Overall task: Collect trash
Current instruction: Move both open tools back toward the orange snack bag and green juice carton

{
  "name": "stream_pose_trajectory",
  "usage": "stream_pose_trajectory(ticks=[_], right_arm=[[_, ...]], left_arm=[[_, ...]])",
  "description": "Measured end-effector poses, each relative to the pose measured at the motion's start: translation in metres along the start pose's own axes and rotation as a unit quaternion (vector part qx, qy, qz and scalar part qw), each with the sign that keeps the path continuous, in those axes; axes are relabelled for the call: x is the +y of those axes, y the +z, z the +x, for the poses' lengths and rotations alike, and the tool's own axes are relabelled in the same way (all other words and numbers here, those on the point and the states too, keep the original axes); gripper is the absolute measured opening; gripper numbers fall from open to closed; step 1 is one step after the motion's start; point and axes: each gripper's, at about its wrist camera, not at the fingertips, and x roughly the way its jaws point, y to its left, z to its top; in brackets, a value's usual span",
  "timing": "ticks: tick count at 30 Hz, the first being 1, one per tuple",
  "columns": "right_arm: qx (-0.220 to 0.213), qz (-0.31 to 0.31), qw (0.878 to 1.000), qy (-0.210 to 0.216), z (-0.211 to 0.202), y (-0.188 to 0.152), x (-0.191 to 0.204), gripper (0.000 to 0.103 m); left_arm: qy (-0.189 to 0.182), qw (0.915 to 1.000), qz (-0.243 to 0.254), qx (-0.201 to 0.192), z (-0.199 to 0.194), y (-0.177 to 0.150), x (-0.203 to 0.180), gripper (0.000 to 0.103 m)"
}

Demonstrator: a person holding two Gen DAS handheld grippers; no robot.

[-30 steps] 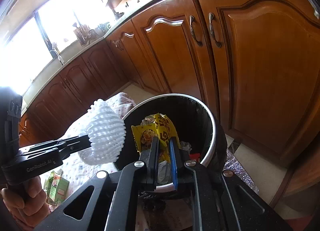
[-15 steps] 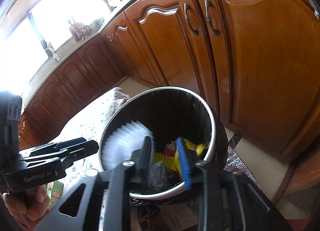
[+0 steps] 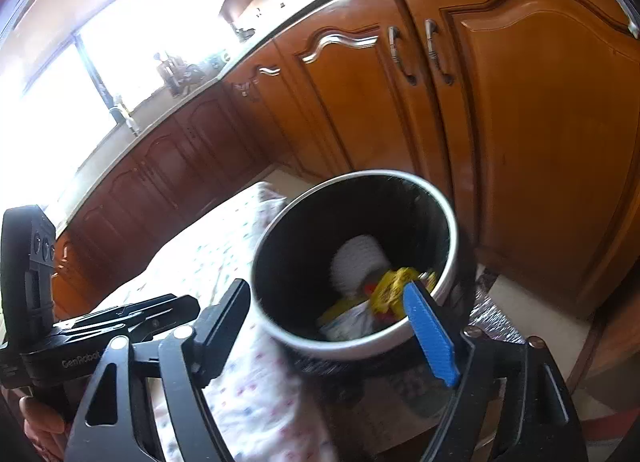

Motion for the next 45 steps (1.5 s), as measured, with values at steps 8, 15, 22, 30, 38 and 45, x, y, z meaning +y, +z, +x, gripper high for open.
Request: stream_pose_trajectory(ticks=[8,15,22,30,38,45], right_arm=[[0.005,0.001,1.000,0.022,-0.015,-0.037,0.029,0.085],[0.015,-0.012,0.999,0.045,-0.023,-0.066,0.060,0.085],[0.032,-0.032,0.997,0.060,-0.021,-0.090,0.086,0.086],[0.054,-0.048,0.994,0.080,-0.015,-0.112,0.111,0.086],[0.071,-0.068,0.990,0.102,-0.003,-0.120,0.139,0.086],[0.081,-0.078,0.986,0.120,0.007,-0.124,0.164,0.086]], left_arm=[[0.007,0.9992,-0.030,-0.024,-0.040,-0.045,0.022,0.048],[0.020,0.9979,-0.051,-0.036,-0.070,-0.085,0.048,0.048],[0.026,0.9954,-0.083,-0.040,-0.090,-0.120,0.073,0.048],[0.040,0.9915,-0.112,-0.054,-0.120,-0.158,0.105,0.048],[0.061,0.9848,-0.143,-0.077,-0.149,-0.180,0.135,0.048],[0.072,0.9805,-0.159,-0.091,-0.169,-0.191,0.155,0.048]])
